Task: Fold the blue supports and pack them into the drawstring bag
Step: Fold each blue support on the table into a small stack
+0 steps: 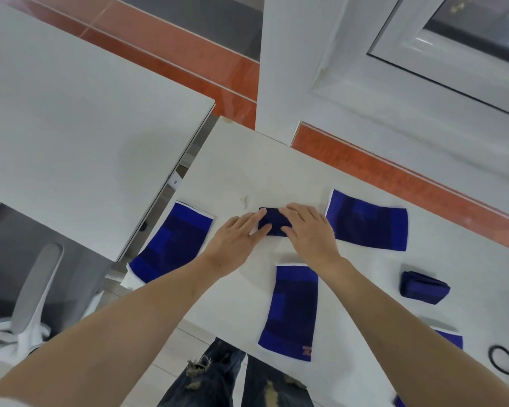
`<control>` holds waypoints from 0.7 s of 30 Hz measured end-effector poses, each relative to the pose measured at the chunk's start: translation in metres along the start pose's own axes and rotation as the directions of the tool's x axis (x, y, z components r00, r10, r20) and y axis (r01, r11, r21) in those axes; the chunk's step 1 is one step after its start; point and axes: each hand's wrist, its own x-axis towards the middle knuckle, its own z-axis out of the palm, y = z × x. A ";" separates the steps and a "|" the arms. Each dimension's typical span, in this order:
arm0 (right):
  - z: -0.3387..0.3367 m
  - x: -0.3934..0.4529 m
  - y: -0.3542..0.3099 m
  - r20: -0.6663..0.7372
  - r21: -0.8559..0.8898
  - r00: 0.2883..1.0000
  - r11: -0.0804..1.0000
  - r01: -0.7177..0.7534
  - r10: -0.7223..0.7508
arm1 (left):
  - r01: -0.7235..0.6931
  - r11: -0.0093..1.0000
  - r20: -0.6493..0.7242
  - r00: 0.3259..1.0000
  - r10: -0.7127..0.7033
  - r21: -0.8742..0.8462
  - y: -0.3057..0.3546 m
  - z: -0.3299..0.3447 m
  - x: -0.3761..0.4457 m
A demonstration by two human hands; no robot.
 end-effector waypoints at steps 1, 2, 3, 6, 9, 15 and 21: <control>0.003 -0.002 0.001 -0.006 -0.037 1.000 0.999 0.014 -0.014 | -0.015 1.000 0.016 1.000 0.015 0.019 0.000 0.000 0.000; 0.005 -0.003 0.002 -0.002 -0.067 1.000 0.998 0.018 -0.019 | -0.032 0.999 0.026 0.999 0.031 0.041 0.000 0.000 -0.001; 0.006 -0.003 0.003 0.005 -0.099 1.000 0.995 0.019 -0.019 | -0.052 0.997 0.031 0.998 0.050 0.063 -0.001 -0.001 0.000; 0.003 -0.004 0.003 0.028 -0.140 1.000 0.990 -0.002 0.006 | -0.125 0.982 0.032 0.992 0.121 0.141 -0.008 -0.006 0.002; 0.002 -0.006 0.003 0.079 -0.149 0.996 0.988 -0.027 0.039 | -0.209 0.945 0.083 0.978 0.194 0.252 -0.012 -0.003 0.001; 0.002 -0.007 -0.001 0.164 -0.166 0.982 0.984 -0.063 0.090 | -0.274 0.922 0.162 0.958 0.237 0.274 -0.016 0.000 0.001; 0.006 -0.009 0.002 0.197 -0.170 0.976 0.984 -0.060 0.094 | -0.250 0.945 0.176 0.961 0.215 0.209 -0.017 -0.002 0.003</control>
